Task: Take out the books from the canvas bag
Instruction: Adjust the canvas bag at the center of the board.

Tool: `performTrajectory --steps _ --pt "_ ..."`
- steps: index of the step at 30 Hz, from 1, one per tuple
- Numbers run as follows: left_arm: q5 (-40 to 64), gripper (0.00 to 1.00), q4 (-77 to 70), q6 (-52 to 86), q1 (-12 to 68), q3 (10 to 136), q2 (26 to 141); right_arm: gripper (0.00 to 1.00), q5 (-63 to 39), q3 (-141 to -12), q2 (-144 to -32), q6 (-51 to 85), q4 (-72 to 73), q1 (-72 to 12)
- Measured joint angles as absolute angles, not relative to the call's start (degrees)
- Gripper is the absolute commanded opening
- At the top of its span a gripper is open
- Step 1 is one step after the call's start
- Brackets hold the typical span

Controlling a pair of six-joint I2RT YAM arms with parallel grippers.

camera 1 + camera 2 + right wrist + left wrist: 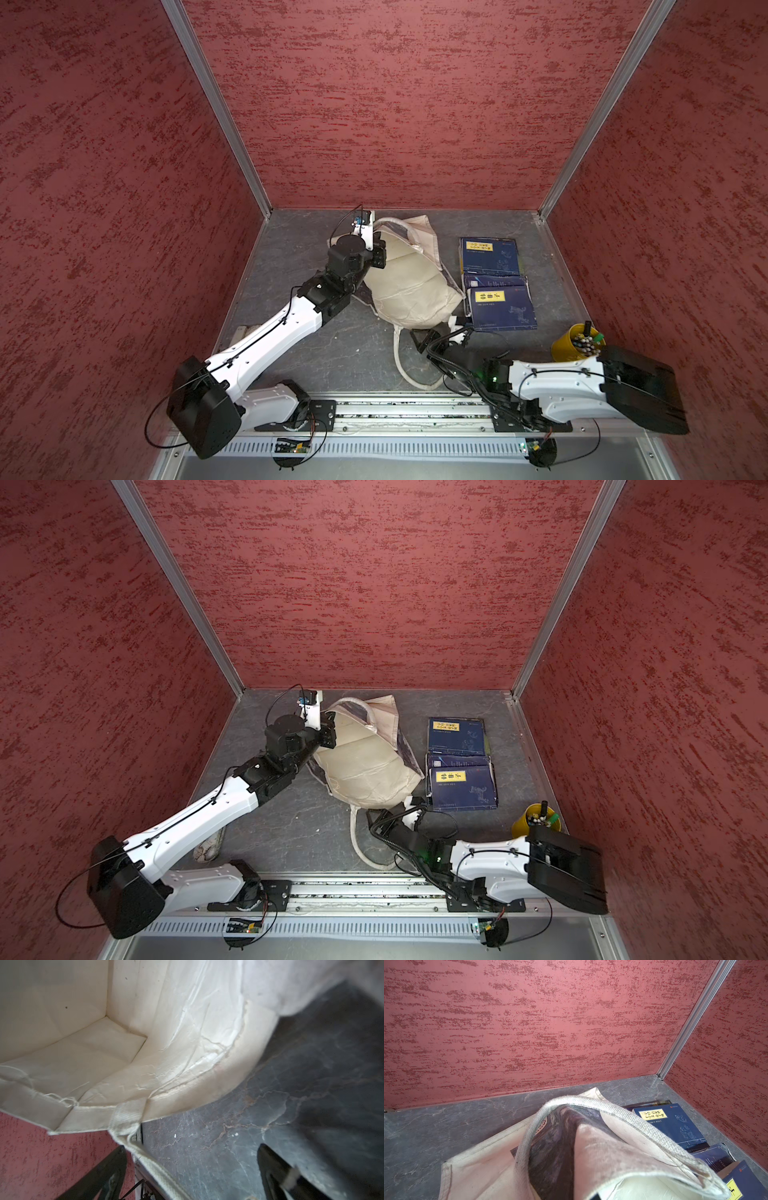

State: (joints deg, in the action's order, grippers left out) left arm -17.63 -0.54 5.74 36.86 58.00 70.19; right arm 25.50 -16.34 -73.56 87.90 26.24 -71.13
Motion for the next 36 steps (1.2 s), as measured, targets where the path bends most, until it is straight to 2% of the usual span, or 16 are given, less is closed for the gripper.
performTrajectory --steps 11,15,19,21,24,27,31,35,36 --pt "-18.81 0.0 0.47 6.87 39.03 58.19 70.17 0.92 24.86 -18.74 -89.54 87.83 45.45 -65.19" --pt "-19.27 0.0 0.75 7.27 39.64 58.19 70.02 0.85 23.16 -18.96 -96.66 88.64 53.47 -62.92" --pt "-19.42 0.0 1.56 7.75 40.25 58.19 69.47 0.79 24.05 -19.22 -97.84 88.2 55.29 -62.17" --pt "-19.44 0.0 1.74 8.21 40.53 58.19 69.14 0.73 24.99 -19.79 -97.84 87.66 55.16 -61.8" --pt "-19.42 0.0 1.74 8.78 40.97 58.15 68.66 0.54 25.23 -20.64 -97.89 86.3 56.01 -60.1" --pt "-19.38 0.0 1.76 9.45 41.19 57.74 68.12 0.29 24.49 -21.63 -99.18 84.75 57.58 -57.56" --pt "-19.4 0.02 1.93 9.65 41.17 57.6 67.68 0.0 22.98 -21.93 -100.57 82.91 58.81 -55.9" --pt "-18.35 0.28 2.61 9.56 40.27 57.69 67.46 0.0 21.65 -24.51 -99.5 79.94 55.79 -55.66" --pt "-17.8 0.29 3.22 9.76 39.7 57.89 67.46 0.0 21.52 -25.36 -98.74 78.96 54.54 -55.66"
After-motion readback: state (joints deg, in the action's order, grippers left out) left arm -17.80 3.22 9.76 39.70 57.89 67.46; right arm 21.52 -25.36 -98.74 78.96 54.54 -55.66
